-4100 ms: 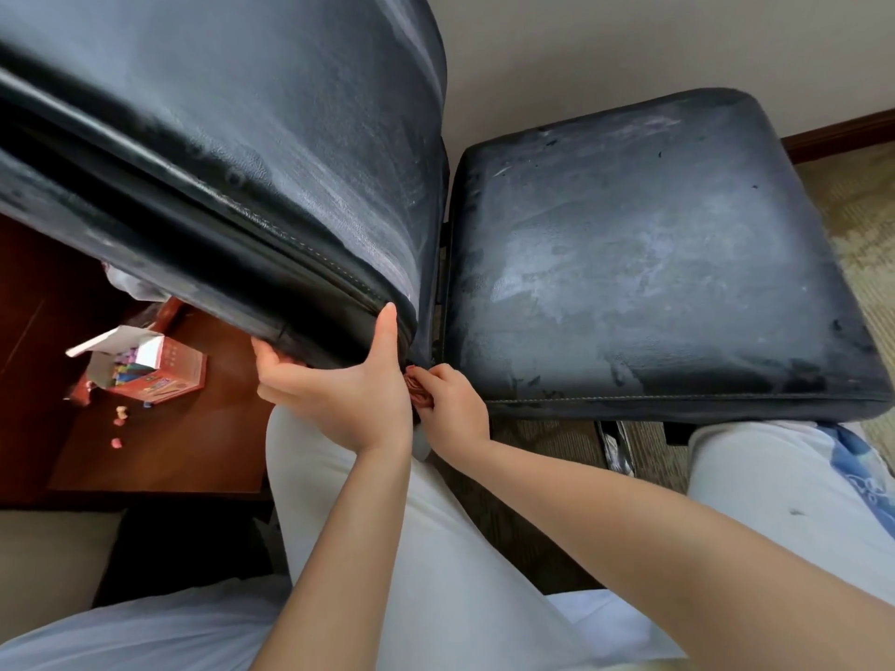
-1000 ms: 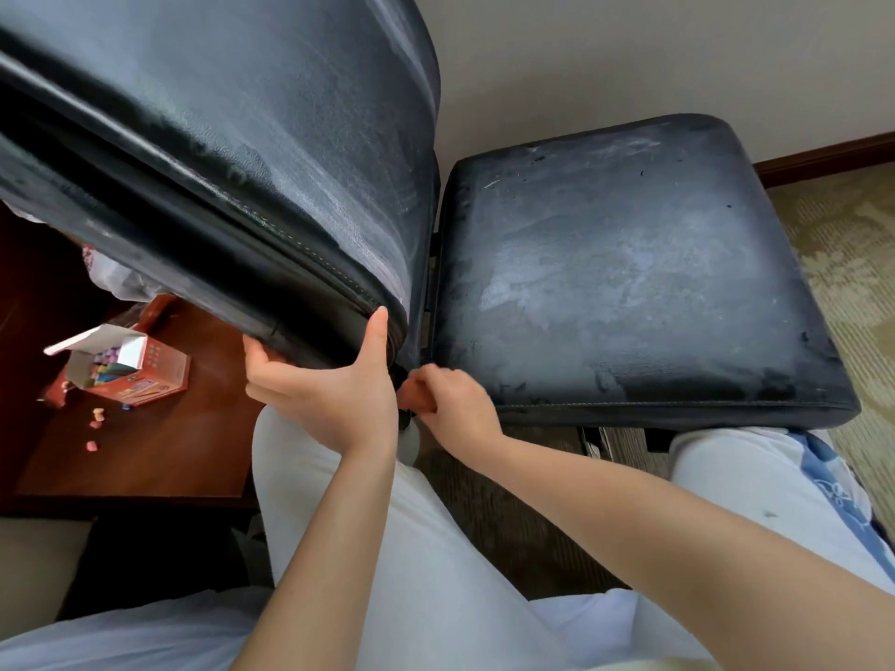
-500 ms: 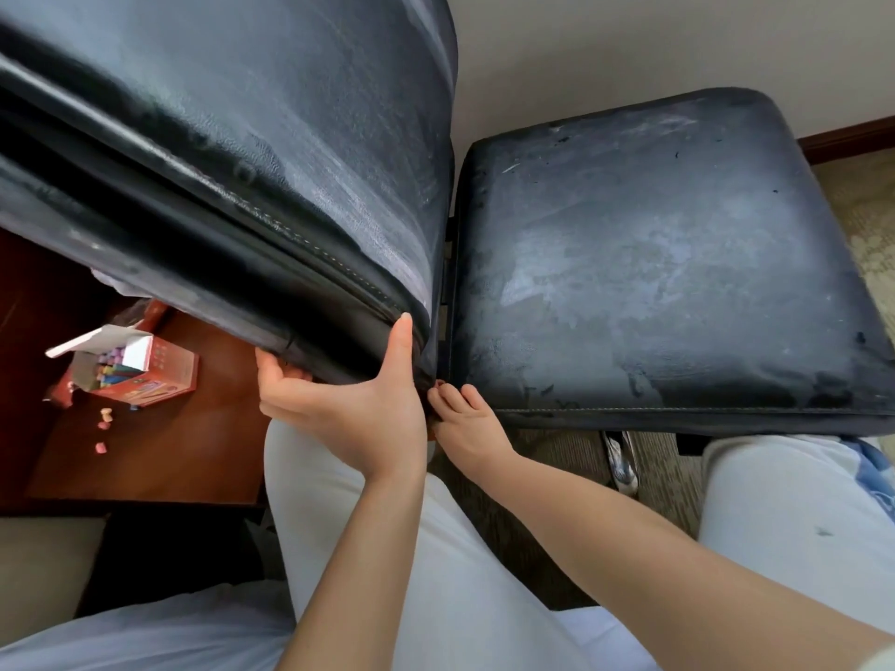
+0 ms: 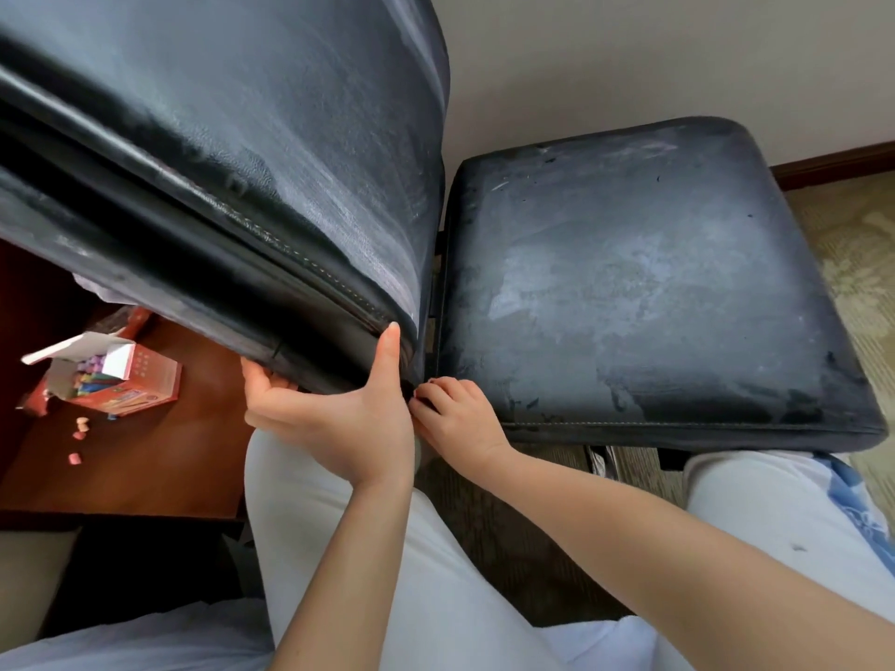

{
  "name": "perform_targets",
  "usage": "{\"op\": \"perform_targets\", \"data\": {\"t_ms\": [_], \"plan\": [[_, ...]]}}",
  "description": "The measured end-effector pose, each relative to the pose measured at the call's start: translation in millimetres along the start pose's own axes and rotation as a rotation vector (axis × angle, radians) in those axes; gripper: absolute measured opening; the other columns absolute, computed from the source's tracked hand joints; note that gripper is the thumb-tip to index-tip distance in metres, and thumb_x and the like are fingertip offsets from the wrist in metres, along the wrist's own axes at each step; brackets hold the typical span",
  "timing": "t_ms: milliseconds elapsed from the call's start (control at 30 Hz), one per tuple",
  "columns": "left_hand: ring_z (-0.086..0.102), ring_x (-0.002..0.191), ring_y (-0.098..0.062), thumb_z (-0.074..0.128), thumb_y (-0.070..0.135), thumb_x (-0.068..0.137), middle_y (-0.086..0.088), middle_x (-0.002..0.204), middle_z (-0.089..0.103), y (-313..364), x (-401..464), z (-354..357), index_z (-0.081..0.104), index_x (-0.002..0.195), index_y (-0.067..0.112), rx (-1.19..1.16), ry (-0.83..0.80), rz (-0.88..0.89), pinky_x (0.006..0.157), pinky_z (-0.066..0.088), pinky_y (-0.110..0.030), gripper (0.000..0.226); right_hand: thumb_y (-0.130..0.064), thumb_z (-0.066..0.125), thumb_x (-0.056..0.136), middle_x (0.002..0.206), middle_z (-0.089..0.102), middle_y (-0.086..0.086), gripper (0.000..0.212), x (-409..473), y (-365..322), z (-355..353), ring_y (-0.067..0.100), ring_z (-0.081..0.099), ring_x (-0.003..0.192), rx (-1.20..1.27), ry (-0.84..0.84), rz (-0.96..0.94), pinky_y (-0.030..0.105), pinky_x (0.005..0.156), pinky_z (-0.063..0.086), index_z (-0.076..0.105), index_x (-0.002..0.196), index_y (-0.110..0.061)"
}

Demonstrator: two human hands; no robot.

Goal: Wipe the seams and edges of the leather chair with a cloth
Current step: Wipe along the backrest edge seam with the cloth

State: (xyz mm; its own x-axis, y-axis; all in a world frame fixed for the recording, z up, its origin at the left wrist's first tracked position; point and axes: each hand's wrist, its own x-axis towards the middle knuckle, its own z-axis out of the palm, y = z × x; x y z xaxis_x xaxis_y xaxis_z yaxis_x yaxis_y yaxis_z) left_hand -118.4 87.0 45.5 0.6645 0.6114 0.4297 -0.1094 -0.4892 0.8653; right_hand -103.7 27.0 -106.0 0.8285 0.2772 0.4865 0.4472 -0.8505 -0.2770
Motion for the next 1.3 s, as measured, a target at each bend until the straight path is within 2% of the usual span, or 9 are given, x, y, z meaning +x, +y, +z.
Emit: {"op": "perform_targets", "data": {"t_ms": [233, 467, 567, 667, 833, 967, 1100, 1167, 1300], "plan": [[0.042, 0.111, -0.019, 0.090, 0.024, 0.056, -0.019, 0.128, 0.036, 0.8, 2.1, -0.9, 0.030, 0.136, -0.005, -0.009, -0.021, -0.014, 0.084, 0.031, 0.005, 0.104, -0.025, 0.077, 0.065, 0.104, 0.061, -0.003, 0.022, 2.8, -2.9, 9.7, 0.021, 0.053, 0.101, -0.133, -0.286, -0.047, 0.035, 0.093, 0.040, 0.075, 0.086, -0.031], [0.039, 0.107, -0.013, 0.090, 0.025, 0.056, -0.015, 0.126, 0.036, 3.0, 0.5, -2.6, 0.030, 0.136, -0.004, -0.006, -0.018, -0.026, 0.078, 0.028, 0.008, 0.104, -0.011, 0.081, 0.067, 0.096, 0.064, 0.008, 0.027, 4.4, -2.7, 2.2, 0.027, 0.060, 0.085, 0.207, -0.036, 0.107, 0.033, 0.064, 0.053, 0.070, 0.091, -0.011], [0.037, 0.107, -0.010, 0.090, 0.023, 0.056, -0.016, 0.126, 0.036, 3.8, -0.8, -2.2, 0.031, 0.136, -0.004, 0.000, -0.007, -0.030, 0.077, 0.025, 0.010, 0.104, -0.009, 0.077, 0.073, 0.104, 0.062, 0.010, 0.028, 5.9, -10.3, -9.4, 0.027, 0.060, 0.094, 0.349, 0.017, 0.215, 0.032, 0.070, 0.054, 0.066, 0.099, -0.007], [0.036, 0.108, -0.007, 0.090, 0.025, 0.056, -0.005, 0.123, 0.033, 4.6, -0.5, -2.1, 0.029, 0.138, 0.000, -0.020, -0.006, -0.056, 0.074, 0.026, 0.011, 0.106, -0.008, 0.077, 0.072, 0.103, 0.064, 0.010, 0.029, 6.6, -13.5, -13.7, 0.026, 0.061, 0.096, 0.413, 0.014, 0.276, 0.033, 0.077, 0.054, 0.065, 0.098, -0.004], [0.036, 0.108, -0.008, 0.090, 0.026, 0.056, -0.012, 0.128, 0.035, 2.8, 0.0, -2.7, 0.029, 0.139, 0.000, -0.012, -0.014, -0.067, 0.075, 0.026, 0.011, 0.106, -0.020, 0.073, 0.076, 0.085, 0.065, 0.001, 0.008, 4.5, -3.6, -3.5, 0.020, 0.061, 0.082, 0.210, -0.038, 0.199, 0.032, 0.072, 0.050, 0.070, 0.080, -0.014], [0.036, 0.108, -0.011, 0.090, 0.022, 0.056, -0.019, 0.128, 0.036, 2.9, -0.3, -0.8, 0.028, 0.138, -0.005, 0.014, -0.004, -0.055, 0.082, 0.025, 0.010, 0.107, -0.027, 0.053, 0.084, 0.077, 0.059, -0.004, 0.020, 11.8, 8.1, 4.7, 0.021, 0.057, 0.082, 0.053, -0.104, 0.072, 0.030, 0.080, 0.033, 0.069, 0.072, -0.021], [0.036, 0.110, -0.011, 0.090, 0.021, 0.056, -0.019, 0.128, 0.035, 4.9, -0.6, -0.1, 0.027, 0.139, -0.005, 0.006, -0.002, -0.068, 0.083, 0.026, 0.009, 0.107, -0.025, 0.071, 0.071, 0.083, 0.061, -0.004, 0.005, 16.8, 6.5, 6.1, 0.021, 0.058, 0.090, -0.072, -0.223, 0.048, 0.035, 0.095, 0.032, 0.074, 0.075, -0.024], [0.037, 0.108, -0.010, 0.091, 0.020, 0.055, -0.018, 0.128, 0.035, 6.6, 0.4, -1.4, 0.028, 0.138, -0.003, -0.008, -0.012, -0.079, 0.078, 0.027, 0.010, 0.106, -0.024, 0.079, 0.063, 0.082, 0.060, -0.004, 0.010, 18.4, -2.6, 4.8, 0.020, 0.058, 0.087, -0.059, -0.305, 0.114, 0.035, 0.092, 0.039, 0.073, 0.071, -0.024], [0.037, 0.102, -0.009, 0.090, 0.021, 0.055, -0.016, 0.126, 0.036, 9.2, 0.5, -3.9, 0.031, 0.137, -0.002, -0.001, -0.019, -0.068, 0.071, 0.029, 0.010, 0.103, -0.021, 0.084, 0.057, 0.073, 0.057, -0.003, 0.014, 22.2, -7.9, -3.7, 0.021, 0.056, 0.075, 0.070, -0.292, 0.250, 0.031, 0.067, 0.047, 0.073, 0.066, -0.023]]}}
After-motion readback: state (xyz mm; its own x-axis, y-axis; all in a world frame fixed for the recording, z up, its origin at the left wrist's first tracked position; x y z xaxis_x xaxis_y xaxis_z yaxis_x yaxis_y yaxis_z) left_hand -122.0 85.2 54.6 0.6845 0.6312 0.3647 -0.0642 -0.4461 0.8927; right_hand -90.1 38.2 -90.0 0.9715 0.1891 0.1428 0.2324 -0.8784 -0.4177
